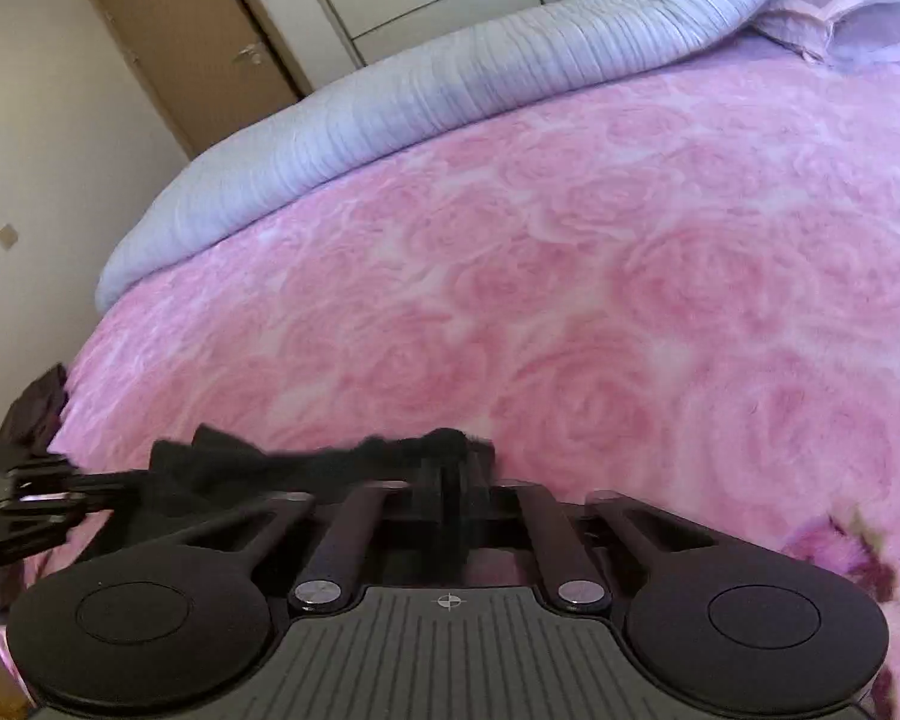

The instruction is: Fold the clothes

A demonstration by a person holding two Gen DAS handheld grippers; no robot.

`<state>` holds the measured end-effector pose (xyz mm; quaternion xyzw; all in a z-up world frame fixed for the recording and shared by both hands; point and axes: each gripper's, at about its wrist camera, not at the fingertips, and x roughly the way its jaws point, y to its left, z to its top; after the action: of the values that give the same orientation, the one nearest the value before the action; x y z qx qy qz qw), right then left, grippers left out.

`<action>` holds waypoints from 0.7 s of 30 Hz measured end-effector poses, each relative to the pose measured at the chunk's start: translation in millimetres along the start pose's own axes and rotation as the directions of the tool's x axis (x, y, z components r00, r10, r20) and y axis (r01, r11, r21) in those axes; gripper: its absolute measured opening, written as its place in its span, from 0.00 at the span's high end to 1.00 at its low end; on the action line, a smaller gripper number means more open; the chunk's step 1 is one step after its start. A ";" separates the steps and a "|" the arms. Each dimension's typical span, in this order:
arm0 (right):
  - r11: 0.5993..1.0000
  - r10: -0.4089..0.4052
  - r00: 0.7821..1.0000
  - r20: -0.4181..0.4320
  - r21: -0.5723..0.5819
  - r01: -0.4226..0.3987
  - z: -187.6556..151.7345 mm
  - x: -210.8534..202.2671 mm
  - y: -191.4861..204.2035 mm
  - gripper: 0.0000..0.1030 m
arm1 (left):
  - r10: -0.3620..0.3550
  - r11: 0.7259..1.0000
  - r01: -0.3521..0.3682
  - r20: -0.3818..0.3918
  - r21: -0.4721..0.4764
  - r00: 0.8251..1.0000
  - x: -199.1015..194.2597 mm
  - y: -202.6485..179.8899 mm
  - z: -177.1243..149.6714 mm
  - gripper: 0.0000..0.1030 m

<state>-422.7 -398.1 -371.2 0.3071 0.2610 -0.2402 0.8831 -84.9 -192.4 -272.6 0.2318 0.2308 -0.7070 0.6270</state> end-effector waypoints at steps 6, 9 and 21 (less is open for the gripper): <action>0.998 -0.010 1.000 -0.015 -0.063 0.009 0.5 16.8 -8.0 0.96 | 0.018 0.999 -0.020 -0.090 -0.026 0.996 37.5 9.0 -13.8 0.95; 0.998 -0.027 0.998 -0.050 -0.054 0.024 -1.3 17.3 -15.3 0.89 | 0.021 0.998 -0.026 -0.095 -0.053 0.995 36.7 13.2 -13.0 0.90; 0.932 0.163 0.986 -0.022 -0.325 -0.161 -95.9 -94.6 93.9 0.67 | 0.038 0.999 -0.038 -0.045 0.003 0.998 -48.8 -54.7 -27.2 0.86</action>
<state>-468.7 -243.7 -339.3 0.1770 0.2684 -0.1210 0.9391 -133.0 -131.7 -261.9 0.2527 0.2394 -0.6898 0.6349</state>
